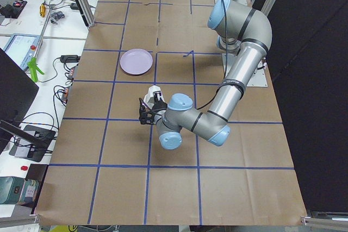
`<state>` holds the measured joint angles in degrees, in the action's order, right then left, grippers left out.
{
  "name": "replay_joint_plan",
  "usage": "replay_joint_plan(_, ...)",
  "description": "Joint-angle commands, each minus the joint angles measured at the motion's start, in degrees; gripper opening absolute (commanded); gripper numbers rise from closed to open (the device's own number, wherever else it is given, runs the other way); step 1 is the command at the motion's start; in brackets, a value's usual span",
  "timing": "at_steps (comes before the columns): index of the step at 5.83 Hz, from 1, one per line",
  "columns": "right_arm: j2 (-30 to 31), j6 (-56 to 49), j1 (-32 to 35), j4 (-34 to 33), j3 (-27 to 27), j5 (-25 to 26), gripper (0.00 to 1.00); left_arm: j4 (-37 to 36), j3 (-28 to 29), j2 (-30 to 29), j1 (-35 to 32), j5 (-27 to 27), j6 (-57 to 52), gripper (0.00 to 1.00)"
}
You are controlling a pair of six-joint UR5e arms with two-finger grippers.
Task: Flip cup and place on plate
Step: 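Lift the mug with the left gripper and rotate it upright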
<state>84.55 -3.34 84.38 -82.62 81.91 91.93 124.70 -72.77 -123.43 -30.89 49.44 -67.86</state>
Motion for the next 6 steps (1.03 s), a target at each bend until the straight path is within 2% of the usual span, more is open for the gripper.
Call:
replay_joint_plan(1,0.0,0.0,0.0,0.0,0.0,0.0,1.0,-3.37,0.0,7.02,-2.92,0.48,8.39,0.0)
replay_joint_plan(2,0.0,0.0,0.0,0.0,0.0,0.0,1.0,-11.59,-0.09,10.19,-7.74,3.79,17.84,0.0)
replay_joint_plan(4,0.0,0.0,0.0,0.0,0.0,0.0,1.0,-28.56,-0.44,12.5,-22.3,14.68,33.6,0.0)
replay_joint_plan(6,0.0,0.0,0.0,0.0,0.0,0.0,1.0,-41.06,-0.71,11.38,-39.42,29.32,44.6,0.0)
